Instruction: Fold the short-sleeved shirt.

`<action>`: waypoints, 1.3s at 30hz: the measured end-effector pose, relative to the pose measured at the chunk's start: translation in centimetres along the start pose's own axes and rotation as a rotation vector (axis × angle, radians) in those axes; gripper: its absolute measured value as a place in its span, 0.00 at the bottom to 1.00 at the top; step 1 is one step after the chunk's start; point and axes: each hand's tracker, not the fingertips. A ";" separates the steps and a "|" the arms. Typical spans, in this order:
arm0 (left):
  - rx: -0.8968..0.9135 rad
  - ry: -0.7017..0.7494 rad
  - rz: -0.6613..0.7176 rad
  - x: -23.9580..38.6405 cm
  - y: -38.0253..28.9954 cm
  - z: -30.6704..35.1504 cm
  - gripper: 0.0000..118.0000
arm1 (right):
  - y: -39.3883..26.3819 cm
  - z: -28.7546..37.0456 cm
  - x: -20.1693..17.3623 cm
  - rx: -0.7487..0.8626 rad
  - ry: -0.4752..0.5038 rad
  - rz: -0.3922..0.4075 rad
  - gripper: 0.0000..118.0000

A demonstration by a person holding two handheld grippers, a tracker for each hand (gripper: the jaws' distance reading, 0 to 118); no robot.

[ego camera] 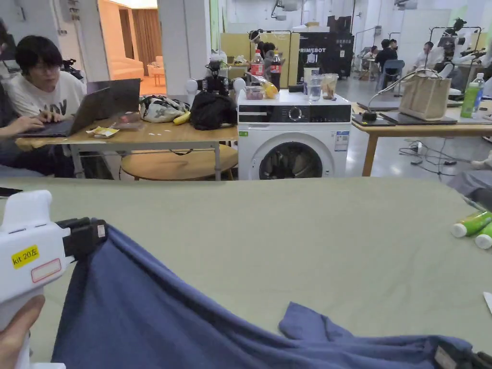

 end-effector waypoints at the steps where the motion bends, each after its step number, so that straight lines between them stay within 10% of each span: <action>1: 0.034 0.007 -0.025 -0.2 1.4 0.9 0.01 | 1.7 -0.4 -0.2 0.026 0.016 -0.009 0.04; 19: 0.267 0.172 -0.098 0.1 16.6 0.1 0.01 | 25.3 -9.9 -6.7 0.194 0.005 0.163 0.04; 39: 0.102 0.230 -0.059 -3.2 12.8 -11.8 0.01 | 25.4 -23.2 -7.8 0.096 -0.043 0.244 0.04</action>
